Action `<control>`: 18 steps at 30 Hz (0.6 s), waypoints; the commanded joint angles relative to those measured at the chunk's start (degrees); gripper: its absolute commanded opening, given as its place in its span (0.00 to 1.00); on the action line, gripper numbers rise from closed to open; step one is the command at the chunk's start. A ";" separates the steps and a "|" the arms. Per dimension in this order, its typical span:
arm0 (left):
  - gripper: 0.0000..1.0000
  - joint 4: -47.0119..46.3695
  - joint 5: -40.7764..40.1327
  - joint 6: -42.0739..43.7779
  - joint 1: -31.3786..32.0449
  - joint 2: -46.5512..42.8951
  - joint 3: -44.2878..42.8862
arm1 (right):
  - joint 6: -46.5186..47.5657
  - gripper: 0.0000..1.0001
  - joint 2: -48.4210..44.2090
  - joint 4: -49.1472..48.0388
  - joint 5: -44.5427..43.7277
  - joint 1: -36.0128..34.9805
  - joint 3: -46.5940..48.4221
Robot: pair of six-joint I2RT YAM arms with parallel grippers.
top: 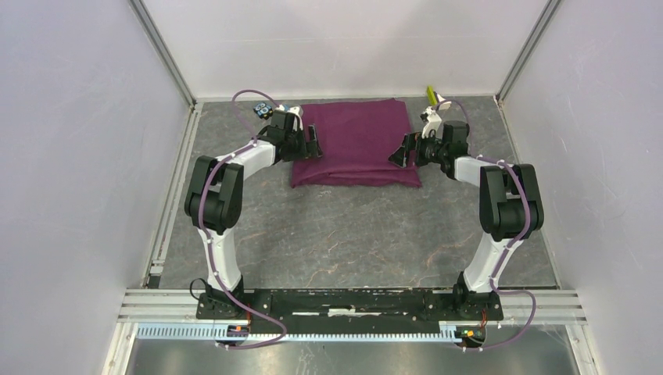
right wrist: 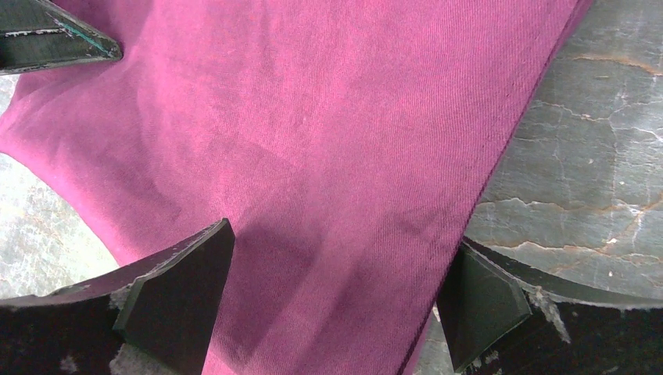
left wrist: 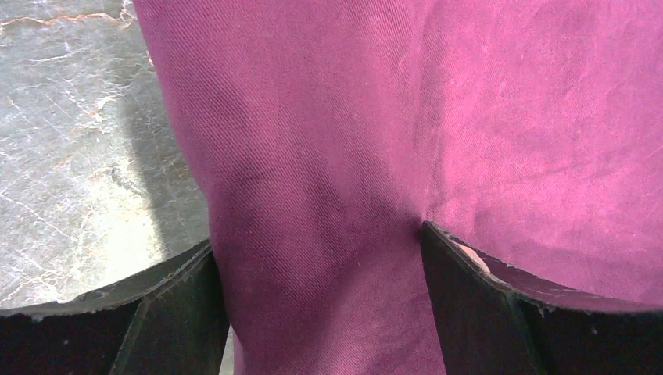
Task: Open and lay out the surgical kit
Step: Open the surgical kit at the center of the board.
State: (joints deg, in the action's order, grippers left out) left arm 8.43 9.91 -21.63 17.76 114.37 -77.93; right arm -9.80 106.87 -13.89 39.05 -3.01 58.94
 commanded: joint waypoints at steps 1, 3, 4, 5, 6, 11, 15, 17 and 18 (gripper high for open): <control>0.87 -0.43 5.64 -2.59 3.49 -3.40 0.50 | 0.44 0.97 -2.54 -0.15 5.69 -2.71 1.47; 0.87 -0.15 5.15 -2.14 3.46 -3.42 0.08 | 0.60 0.97 -2.67 0.04 5.60 -2.70 1.35; 0.87 0.00 4.93 -1.91 3.43 -3.38 -0.21 | 0.77 0.97 -2.80 0.13 5.47 -2.69 1.23; 0.87 0.10 4.71 -1.71 3.47 -3.38 -0.43 | 0.85 0.97 -2.93 0.11 5.35 -2.70 1.01; 0.87 0.10 4.47 -1.60 3.45 -3.51 -0.62 | 1.08 0.97 -3.04 0.24 5.21 -2.73 0.89; 0.89 0.87 4.00 -1.23 3.42 -3.13 -1.71 | 1.63 0.97 -3.44 0.72 4.73 -2.70 0.79; 0.93 1.80 1.70 -0.20 3.26 -3.04 -2.80 | 2.41 0.98 -3.43 2.03 3.78 -2.50 2.24; 0.96 1.77 -0.84 0.87 2.98 -3.68 -3.27 | 3.18 0.98 -3.93 3.46 2.81 -1.49 3.40; 0.98 1.56 -2.10 1.73 2.77 -4.09 -3.47 | 3.39 0.98 -4.39 3.89 2.27 -0.81 3.91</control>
State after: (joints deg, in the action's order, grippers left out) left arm 9.91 7.84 -21.56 18.63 113.97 -78.56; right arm -7.18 106.32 -11.79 38.35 -3.33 59.29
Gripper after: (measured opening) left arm 0.954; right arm 0.979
